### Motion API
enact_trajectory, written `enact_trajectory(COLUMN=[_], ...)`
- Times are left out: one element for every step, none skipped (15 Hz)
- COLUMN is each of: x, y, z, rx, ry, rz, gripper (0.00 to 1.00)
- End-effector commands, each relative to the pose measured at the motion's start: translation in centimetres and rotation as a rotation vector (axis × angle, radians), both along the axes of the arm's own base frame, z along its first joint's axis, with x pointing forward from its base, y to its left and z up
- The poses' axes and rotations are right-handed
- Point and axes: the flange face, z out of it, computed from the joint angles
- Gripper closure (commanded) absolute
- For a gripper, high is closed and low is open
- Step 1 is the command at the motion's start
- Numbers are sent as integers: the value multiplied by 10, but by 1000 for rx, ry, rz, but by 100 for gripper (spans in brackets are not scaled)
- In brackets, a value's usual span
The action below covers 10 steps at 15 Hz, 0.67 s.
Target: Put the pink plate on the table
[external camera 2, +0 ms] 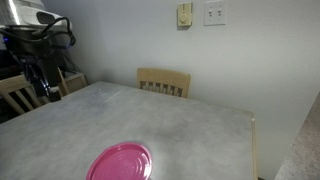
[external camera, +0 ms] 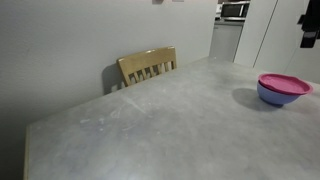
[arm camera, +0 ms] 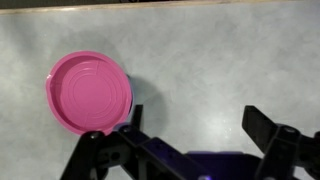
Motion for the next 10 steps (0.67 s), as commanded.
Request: enact_trajectory(x=[4,3,-1,-4,-8,-12,-14,-15,-15,-15], y=[-10,-17,-28,-37,-49,-61,-73,-84,-96,-106], z=[-5,-7,-14,-21,-29,-36,-42,-48,-55,-60], rx=[-101,-120,-140,-149,-156,-141,-135,-127,-106,-80], ry=[0,10,11,22,32,33,20,13,3,-6], rz=[73,87,80,99,107,117,128,143,162,178], gripper=[0,0,0,0,0,0,0,0,0,0])
